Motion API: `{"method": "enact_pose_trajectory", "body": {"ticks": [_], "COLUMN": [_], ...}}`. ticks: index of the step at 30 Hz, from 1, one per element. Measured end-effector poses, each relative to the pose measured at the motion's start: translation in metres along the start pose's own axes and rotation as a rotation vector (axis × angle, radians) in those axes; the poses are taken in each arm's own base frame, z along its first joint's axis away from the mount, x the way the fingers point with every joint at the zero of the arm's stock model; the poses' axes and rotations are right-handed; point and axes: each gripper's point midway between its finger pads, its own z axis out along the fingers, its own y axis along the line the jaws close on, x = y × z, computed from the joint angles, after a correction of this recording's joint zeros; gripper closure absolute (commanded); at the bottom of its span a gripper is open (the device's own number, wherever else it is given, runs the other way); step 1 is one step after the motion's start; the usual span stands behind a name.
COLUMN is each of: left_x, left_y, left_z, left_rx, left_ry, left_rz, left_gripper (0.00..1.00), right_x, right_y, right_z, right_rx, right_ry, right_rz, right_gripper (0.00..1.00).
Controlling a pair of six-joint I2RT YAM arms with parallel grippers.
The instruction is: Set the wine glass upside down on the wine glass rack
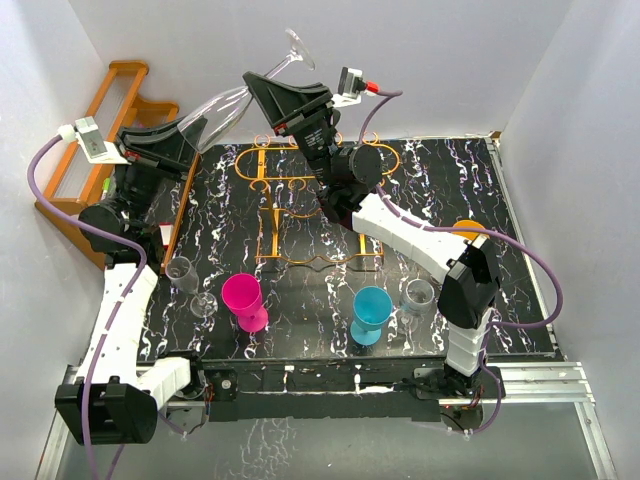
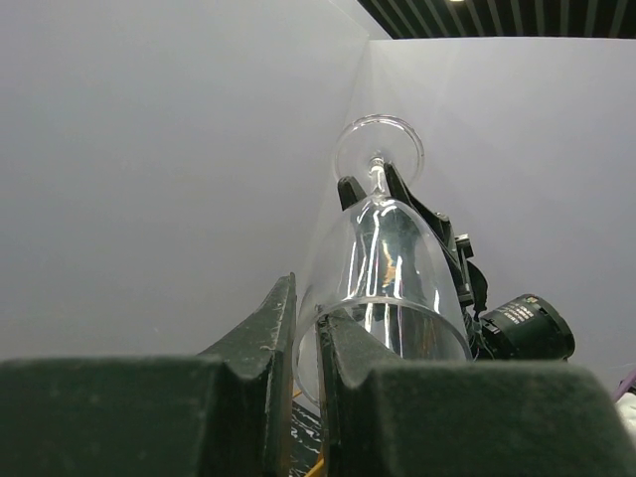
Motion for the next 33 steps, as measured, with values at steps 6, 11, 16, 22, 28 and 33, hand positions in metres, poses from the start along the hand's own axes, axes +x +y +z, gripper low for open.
{"method": "enact_pose_trajectory", "body": {"ticks": [6,11,16,22,28,33], "left_x": [0.005,0.011,0.008,0.012,0.005,0.009], "left_y": [0.011,0.025,0.027,0.034,0.068,0.108], "left_z": [0.002,0.007,0.009,-0.003,-0.019,-0.037], "left_rx": [-0.053,-0.130,-0.185,-0.255,-0.423,-0.580], "left_ry": [0.036,0.137,0.234,0.362,0.469,0.581], "left_rz": [0.009,0.046,0.114,0.217,0.400,0.487], "left_gripper": [0.72,0.47,0.21,0.21,0.25,0.25], "right_x": [0.001,-0.015,-0.095,-0.260,-0.329,-0.370], "right_y": [-0.008,-0.001,0.012,-0.014,-0.045,-0.107], "right_z": [0.003,0.020,0.022,-0.011,-0.064,-0.137], "right_rx": [0.047,0.133,0.186,0.392,0.544,0.635], "right_ry": [0.016,0.077,0.090,0.004,0.064,0.134], "right_rz": [-0.047,-0.228,-0.441,-0.782,-0.958,-0.959], "right_gripper": [0.92,0.92,0.92,0.92,0.92,0.92]}}
